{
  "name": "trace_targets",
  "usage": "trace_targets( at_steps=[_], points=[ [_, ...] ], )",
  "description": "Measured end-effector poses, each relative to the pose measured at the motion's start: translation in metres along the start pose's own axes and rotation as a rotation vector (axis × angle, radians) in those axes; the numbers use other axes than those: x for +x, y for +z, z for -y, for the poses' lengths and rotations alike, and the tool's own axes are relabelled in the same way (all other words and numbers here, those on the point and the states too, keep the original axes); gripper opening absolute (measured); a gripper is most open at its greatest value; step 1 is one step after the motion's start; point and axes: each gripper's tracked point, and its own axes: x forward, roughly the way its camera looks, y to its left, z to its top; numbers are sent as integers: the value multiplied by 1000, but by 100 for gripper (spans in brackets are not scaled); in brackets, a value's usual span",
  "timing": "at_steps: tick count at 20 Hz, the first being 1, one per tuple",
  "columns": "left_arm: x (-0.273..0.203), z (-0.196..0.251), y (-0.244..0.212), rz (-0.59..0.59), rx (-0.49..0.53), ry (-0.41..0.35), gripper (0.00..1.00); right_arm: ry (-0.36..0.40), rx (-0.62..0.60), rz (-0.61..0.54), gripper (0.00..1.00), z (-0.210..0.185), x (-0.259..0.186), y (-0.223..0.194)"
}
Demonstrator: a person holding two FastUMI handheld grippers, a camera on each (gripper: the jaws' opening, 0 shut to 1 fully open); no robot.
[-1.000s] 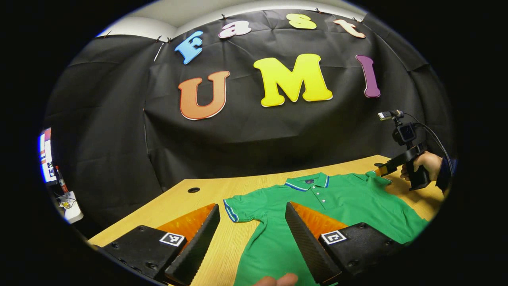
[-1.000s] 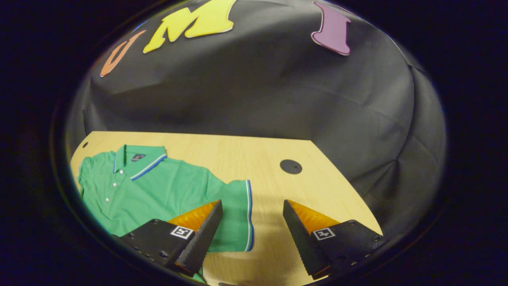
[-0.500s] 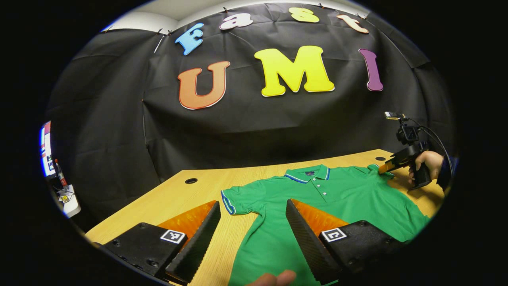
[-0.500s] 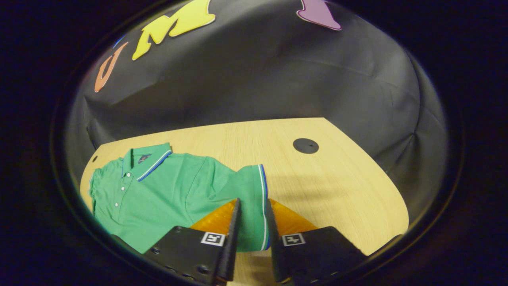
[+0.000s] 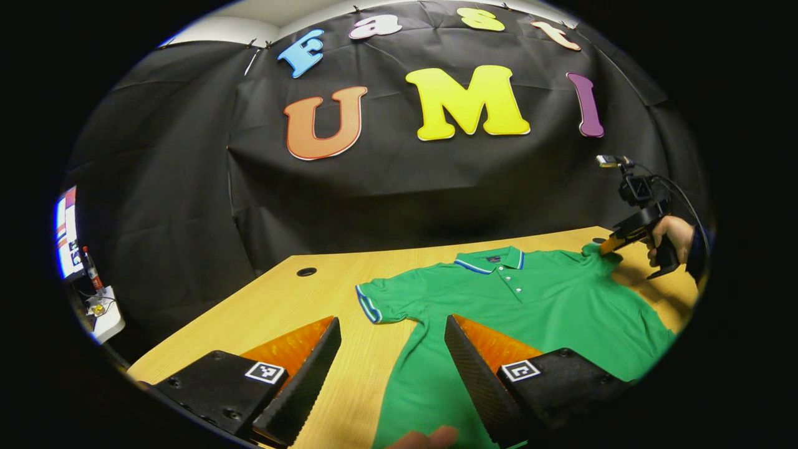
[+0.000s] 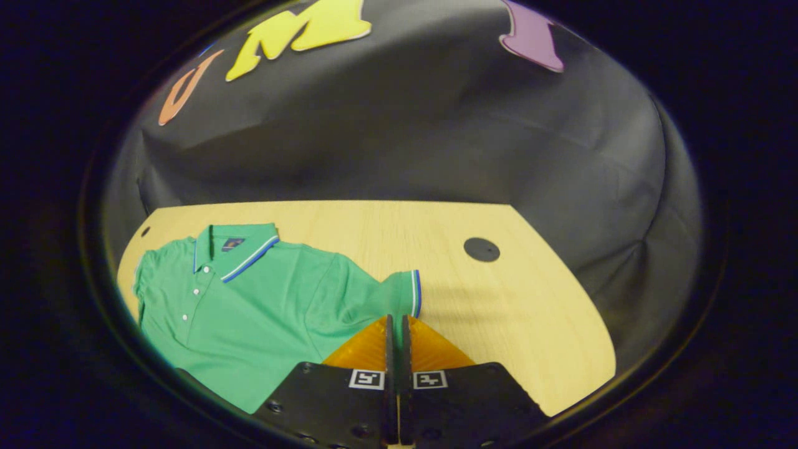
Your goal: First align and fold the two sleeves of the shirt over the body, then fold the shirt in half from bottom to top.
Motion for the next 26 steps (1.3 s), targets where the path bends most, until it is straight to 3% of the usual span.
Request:
trace_targets(
  at_steps=[4,12,13,17,19,26],
  points=[
    [-13,-14,-4,14,-25,12,100,6,-71,38,0,-33,-19,17],
    [-35,-31,-17,-5,-34,25,100,80,-98,83,2,-128,-45,27],
    [-37,-34,-19,-11,-32,33,100,104,-104,84,7,-140,-48,26],
    [-45,-47,-24,-27,-47,64,100,151,-108,124,79,-161,-71,23],
    [-44,-55,-25,-40,-56,85,100,142,-71,167,94,-156,-89,28],
    [-6,-88,4,-40,-125,141,100,120,7,360,95,-103,-185,34]
  ],
)
